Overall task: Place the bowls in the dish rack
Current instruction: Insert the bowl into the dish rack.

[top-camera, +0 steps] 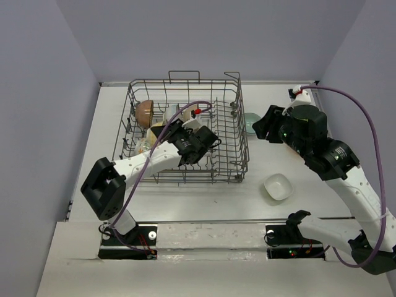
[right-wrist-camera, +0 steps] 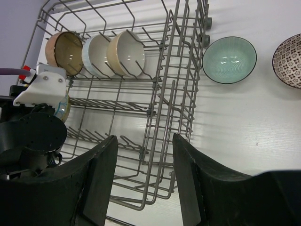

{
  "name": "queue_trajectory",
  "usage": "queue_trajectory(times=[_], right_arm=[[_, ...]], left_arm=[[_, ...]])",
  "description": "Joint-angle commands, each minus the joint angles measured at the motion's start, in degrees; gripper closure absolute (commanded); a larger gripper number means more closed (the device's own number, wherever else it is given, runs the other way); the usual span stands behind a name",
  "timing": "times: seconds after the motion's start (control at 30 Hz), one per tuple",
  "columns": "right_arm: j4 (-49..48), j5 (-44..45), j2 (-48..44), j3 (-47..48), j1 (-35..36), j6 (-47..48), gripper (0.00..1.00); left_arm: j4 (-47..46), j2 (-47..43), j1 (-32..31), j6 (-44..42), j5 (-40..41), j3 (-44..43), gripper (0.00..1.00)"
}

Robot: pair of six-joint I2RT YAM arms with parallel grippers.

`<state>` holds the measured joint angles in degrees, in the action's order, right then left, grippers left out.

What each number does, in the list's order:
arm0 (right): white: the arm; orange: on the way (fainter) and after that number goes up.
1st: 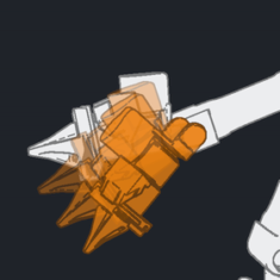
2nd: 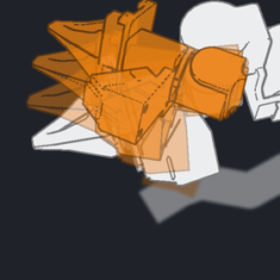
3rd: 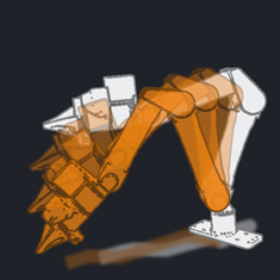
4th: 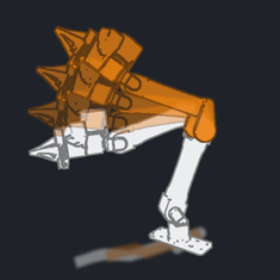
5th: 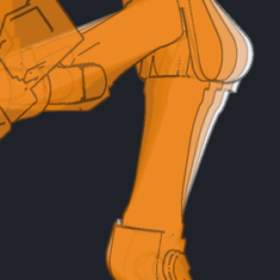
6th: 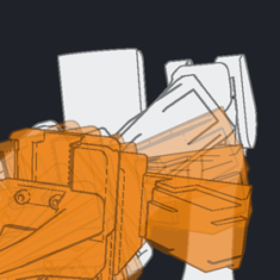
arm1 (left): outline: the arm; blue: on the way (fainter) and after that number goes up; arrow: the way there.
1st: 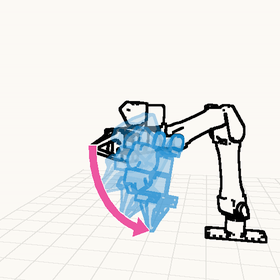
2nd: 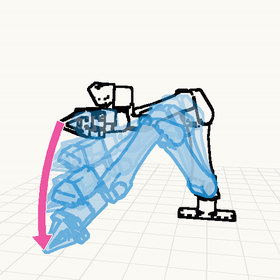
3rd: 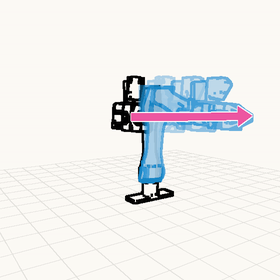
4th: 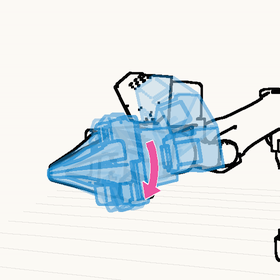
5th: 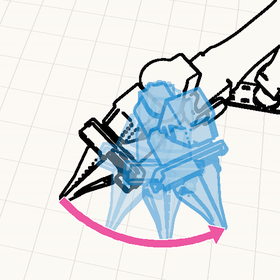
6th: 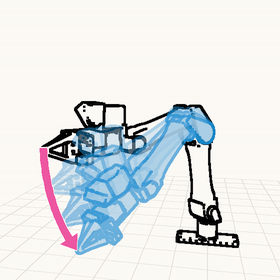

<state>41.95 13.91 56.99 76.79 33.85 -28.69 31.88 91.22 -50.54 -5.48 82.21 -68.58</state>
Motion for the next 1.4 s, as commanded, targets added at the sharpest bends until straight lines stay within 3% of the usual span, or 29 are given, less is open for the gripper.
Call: queue_trajectory(times=[0.0, 0.5, 1.37], right_arm=[[-3.0, 0.1, -1.6, -0.4, 0.4, 0.4, 0.44], [-2.7, -0.5, -2.7, -1.2, 0.4, 0.9, 0.44], [-1.4, 1.6, -5.9, -3.1, 0.4, 2.2, 0.4]], left_arm=[[-2.0, -3.8, 0.8, -8.7, 13.8, 0.3, 1.0], [-19.4, -5.5, 0.8, -27.2, 14.1, 9.9, 1.0], [-17.2, 5.6, -1.0, -22.7, 14.4, 9.6, 1.0]])
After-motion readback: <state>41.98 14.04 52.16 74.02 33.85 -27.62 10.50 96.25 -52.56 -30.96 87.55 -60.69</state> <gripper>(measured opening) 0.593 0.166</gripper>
